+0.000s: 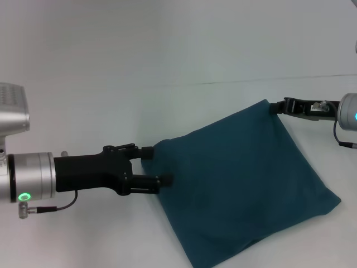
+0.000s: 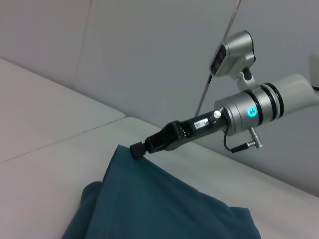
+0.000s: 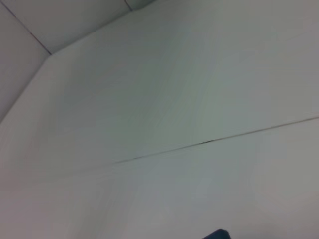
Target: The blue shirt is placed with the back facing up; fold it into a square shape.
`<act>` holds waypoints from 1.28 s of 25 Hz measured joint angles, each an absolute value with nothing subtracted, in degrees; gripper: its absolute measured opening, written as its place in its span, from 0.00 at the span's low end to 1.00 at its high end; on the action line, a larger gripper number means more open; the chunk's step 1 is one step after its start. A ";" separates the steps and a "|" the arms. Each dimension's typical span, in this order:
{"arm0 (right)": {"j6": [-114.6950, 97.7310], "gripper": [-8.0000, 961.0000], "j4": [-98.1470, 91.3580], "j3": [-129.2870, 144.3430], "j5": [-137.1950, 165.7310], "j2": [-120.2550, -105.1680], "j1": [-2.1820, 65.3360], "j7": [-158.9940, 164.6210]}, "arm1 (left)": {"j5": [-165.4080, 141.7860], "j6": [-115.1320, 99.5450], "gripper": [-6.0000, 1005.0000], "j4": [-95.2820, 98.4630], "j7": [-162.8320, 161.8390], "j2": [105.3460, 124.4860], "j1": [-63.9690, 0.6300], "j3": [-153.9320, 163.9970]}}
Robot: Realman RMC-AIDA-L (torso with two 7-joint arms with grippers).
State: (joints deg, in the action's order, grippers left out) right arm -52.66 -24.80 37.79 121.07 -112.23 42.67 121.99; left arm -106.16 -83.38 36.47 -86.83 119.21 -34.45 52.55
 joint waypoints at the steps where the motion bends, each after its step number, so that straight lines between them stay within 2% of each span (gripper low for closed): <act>1: -51.98 0.01 -24.69 38.62 121.07 -112.23 42.70 122.06 | -106.16 -83.09 0.86 36.47 -86.83 119.33 -34.44 52.53; 8: -48.14 0.05 -25.29 40.53 120.99 -113.17 42.78 121.82 | -106.16 -80.03 0.85 36.13 -87.32 120.39 -34.47 51.31; 12: -46.98 0.08 -26.79 39.65 120.72 -113.08 41.96 121.83 | -106.45 -75.27 0.85 35.64 -90.15 120.95 -34.80 51.42; 18: -49.78 0.31 -28.26 38.61 120.59 -112.63 40.90 121.79 | -106.92 -68.49 0.84 34.08 -97.40 121.19 -36.23 52.08; 21: -51.25 0.53 -28.75 38.59 120.65 -112.34 40.49 121.74 | -107.86 -66.07 0.84 33.71 -101.99 120.98 -36.91 52.33; 26: -53.84 0.70 -30.42 38.72 120.86 -111.68 39.45 121.87 | -108.59 -63.98 0.83 33.71 -109.25 120.67 -37.13 52.41; 32: -56.74 0.69 -31.01 38.88 120.93 -110.49 38.41 121.88 | -111.19 -63.76 0.83 33.92 -116.35 120.59 -37.27 52.40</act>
State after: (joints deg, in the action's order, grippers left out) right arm -56.74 -31.01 38.88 120.93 -110.49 38.41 121.88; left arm -111.19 -63.76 33.92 -116.35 120.59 -37.27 52.40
